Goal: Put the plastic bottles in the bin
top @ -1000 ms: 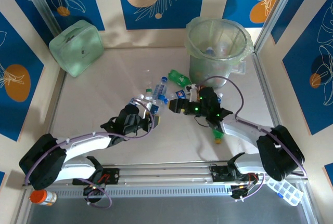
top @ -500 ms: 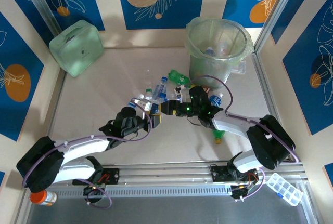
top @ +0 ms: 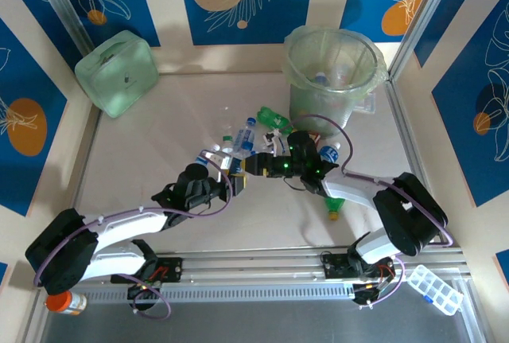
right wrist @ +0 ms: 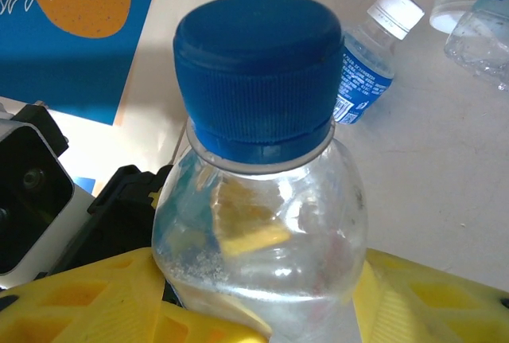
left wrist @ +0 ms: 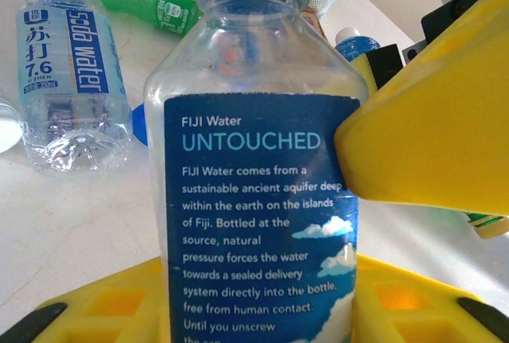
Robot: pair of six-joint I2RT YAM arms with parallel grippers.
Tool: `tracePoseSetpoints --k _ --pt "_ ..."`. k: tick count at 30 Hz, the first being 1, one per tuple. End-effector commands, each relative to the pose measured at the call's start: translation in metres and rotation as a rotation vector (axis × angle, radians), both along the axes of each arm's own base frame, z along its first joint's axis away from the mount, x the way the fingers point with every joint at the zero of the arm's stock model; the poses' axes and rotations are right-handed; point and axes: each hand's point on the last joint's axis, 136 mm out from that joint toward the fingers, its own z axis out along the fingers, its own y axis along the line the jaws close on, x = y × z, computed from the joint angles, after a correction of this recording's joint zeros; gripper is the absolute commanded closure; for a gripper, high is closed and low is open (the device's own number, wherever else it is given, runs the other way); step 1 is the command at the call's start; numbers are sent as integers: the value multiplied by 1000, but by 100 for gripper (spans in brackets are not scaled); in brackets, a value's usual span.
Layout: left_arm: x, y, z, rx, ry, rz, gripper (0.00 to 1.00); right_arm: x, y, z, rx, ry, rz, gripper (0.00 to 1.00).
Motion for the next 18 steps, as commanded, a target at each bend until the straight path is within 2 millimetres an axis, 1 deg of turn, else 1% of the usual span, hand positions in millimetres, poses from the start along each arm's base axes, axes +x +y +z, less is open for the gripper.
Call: tracePoseSetpoints --k 1,6,9,13,18 --pt "-6 -16 17 -49 -39 -62 57 -10 14 12 31 -15 74 37" --pt "-6 -17 16 -43 -39 -66 56 -10 15 11 24 -14 77 37" --pt "-6 -19 15 -33 -35 -73 55 -9 14 10 18 -21 72 39" --pt "-8 -20 16 -29 -40 -76 46 -7 10 10 6 -28 48 47" --pt "-10 -15 23 -30 -58 -72 27 -5 4 13 2 -50 23 48"
